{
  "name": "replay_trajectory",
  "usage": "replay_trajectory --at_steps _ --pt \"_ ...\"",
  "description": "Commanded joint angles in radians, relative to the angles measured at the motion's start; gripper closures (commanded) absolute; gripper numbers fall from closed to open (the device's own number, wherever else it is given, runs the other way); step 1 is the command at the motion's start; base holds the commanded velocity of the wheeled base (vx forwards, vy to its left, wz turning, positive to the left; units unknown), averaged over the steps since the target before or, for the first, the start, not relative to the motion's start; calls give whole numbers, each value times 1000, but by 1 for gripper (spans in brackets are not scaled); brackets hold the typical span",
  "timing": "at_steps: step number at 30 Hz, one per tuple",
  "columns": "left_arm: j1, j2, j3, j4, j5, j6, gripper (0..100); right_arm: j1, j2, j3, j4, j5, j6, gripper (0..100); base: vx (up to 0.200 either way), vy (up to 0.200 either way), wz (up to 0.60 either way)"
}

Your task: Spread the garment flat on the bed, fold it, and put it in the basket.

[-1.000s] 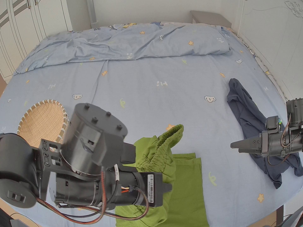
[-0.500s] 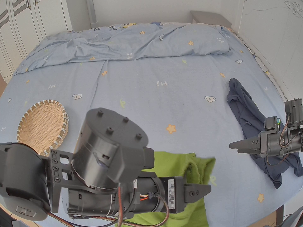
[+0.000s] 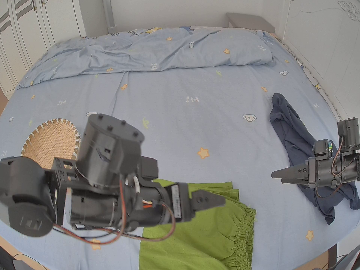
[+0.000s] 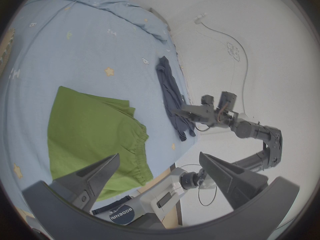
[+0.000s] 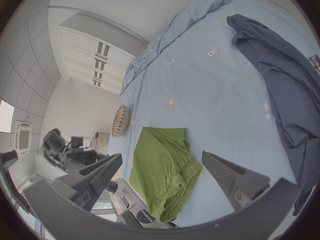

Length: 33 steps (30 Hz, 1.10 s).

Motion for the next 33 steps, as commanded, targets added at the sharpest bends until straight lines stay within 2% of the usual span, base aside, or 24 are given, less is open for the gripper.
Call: replay_trajectory --at_steps 1,5,8,10,16,19,22,26,30,33 --pt "353 40 111 -8 -309 77 0 11 -40 1 0 2 7 0 0 0 0" --pt "517 72 215 2 -527 302 0 11 -71 2 2 4 10 0 0 0 0" --pt "561 129 284 -8 -562 514 0 17 -88 4 6 4 10 0 0 0 0" --pt "590 176 275 2 -562 575 0 26 -89 5 6 4 10 0 0 0 0" --pt "586 270 263 -6 -566 569 0 29 -88 10 2 4 10 0 0 0 0" --pt "563 308 266 -6 -567 566 0 29 -88 10 2 4 10 0 0 0 0" --pt "502 353 261 -9 -570 563 0 29 -89 12 0 4 9 0 0 0 0" --pt "491 368 266 -57 -570 551 0 29 -89 12 0 4 9 0 0 0 0" --pt "456 372 275 -170 -572 436 0 29 -88 12 0 4 9 0 0 0 0" --pt "429 383 289 -244 -570 383 0 29 -88 12 0 4 7 0 0 0 0"
